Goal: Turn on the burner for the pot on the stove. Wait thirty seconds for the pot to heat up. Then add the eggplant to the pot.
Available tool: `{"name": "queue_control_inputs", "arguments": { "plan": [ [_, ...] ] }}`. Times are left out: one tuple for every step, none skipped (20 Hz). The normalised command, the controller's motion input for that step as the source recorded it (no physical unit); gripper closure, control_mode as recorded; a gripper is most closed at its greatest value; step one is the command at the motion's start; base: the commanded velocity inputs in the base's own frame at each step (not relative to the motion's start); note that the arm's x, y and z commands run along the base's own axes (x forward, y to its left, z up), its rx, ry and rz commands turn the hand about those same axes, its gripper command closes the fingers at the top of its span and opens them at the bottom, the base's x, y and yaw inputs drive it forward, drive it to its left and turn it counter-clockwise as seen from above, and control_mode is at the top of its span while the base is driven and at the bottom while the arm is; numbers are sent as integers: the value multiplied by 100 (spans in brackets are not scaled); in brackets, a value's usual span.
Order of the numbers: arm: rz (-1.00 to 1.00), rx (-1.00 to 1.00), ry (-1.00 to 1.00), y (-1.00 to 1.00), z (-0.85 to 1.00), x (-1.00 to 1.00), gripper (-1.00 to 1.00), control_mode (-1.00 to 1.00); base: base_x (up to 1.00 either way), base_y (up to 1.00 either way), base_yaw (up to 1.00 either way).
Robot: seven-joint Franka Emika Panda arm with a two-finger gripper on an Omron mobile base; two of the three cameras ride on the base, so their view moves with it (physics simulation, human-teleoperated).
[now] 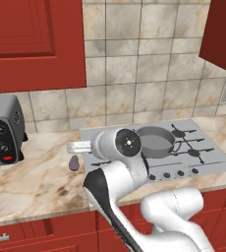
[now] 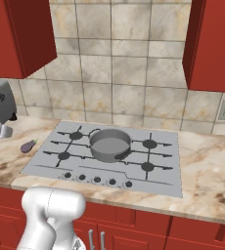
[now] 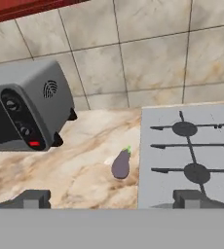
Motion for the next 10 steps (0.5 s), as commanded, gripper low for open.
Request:
{"name": "queue_control_inputs", "arguments": {
  "plan": [
    [-24, 0, 32, 41, 0, 59, -100, -100, 0, 0, 0],
    [-19, -3, 34, 36, 0, 55, -100, -100, 0, 0, 0],
    [-10, -2, 33, 21, 0, 28, -100, -100, 0, 0, 0],
    [0, 0, 0, 0, -14, 5, -100, -100, 0, 0, 0],
    [0, 0, 2, 0, 0, 0, -100, -100, 0, 0, 0],
    [0, 0, 0, 0, 0, 0, -100, -100, 0, 0, 0],
    [0, 0, 0, 0, 0, 0, -100, -100, 0, 0, 0],
    [0, 0, 2, 0, 0, 10, -100, -100, 0, 0, 0],
    [0, 0, 5, 0, 0, 19, -100, -100, 0, 0, 0],
    [0, 0, 8, 0, 0, 28, -100, -100, 0, 0, 0]
  ]
}}
